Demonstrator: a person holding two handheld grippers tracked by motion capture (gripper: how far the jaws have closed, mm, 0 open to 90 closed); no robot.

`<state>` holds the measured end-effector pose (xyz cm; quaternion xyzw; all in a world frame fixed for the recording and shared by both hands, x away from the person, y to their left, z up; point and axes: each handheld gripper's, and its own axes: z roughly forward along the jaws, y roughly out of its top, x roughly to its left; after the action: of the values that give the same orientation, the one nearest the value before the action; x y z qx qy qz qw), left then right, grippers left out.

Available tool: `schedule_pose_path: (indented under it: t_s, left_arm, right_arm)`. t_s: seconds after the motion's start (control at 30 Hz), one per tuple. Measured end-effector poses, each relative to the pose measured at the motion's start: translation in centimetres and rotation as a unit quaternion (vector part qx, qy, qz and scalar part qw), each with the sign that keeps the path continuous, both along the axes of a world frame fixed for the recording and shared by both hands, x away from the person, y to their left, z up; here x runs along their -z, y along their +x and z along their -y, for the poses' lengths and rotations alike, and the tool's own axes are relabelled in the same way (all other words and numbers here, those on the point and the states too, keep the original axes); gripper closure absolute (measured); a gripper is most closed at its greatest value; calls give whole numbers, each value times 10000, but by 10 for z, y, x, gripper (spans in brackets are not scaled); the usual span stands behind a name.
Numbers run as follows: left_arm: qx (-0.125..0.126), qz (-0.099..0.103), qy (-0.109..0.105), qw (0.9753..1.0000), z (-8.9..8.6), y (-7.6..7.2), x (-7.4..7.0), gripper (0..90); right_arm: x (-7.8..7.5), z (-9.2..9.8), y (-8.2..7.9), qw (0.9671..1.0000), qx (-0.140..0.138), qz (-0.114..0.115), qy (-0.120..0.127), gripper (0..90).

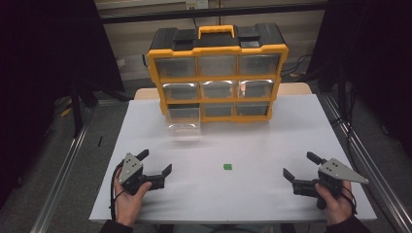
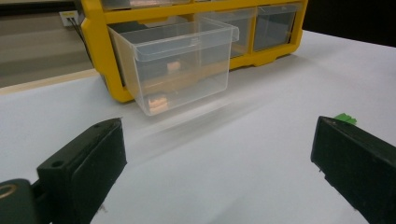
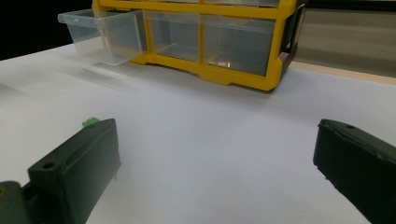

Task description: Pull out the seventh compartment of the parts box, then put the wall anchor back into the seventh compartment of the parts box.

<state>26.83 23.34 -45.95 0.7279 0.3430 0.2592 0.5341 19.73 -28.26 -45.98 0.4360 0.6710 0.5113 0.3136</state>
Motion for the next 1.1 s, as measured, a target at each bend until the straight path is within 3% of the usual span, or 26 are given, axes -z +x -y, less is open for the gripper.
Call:
schedule_pose_path:
  t_s: [0.1, 0.13, 0.23, 0.33, 0.67, 0.83, 1.1]
  left_arm:
    - [-44, 138, 91, 9999, -2, -2, -1, 31]
    - [-55, 129, 153, 9998, -2, -3, -1, 31]
    - [4, 9, -2, 10000, -1, -1, 0, 31]
    - [0, 76, 154, 9999, 0, 1, -1, 31]
    - [323, -143, 345, 9988, 6, 8, -7, 41]
    - [534, -334, 75, 9980, 8, 10, -10, 54]
    - [779, -321, 157, 9963, 19, 13, -12, 43]
  right_arm:
    - [0, 0, 0, 10000, 14, -9, 7, 2]
    - [0, 0, 0, 10000, 13, -7, 11, 2]
    - [0, 0, 0, 10000, 11, 14, -12, 3]
    - [0, 1, 0, 10000, 27, 6, -3, 4]
    - [0, 0, 2, 10000, 56, -7, 38, 8]
    - [1, -1, 3, 10000, 21, -15, 1, 8]
    - [1, 0, 3, 10000, 4, -31, 3, 8]
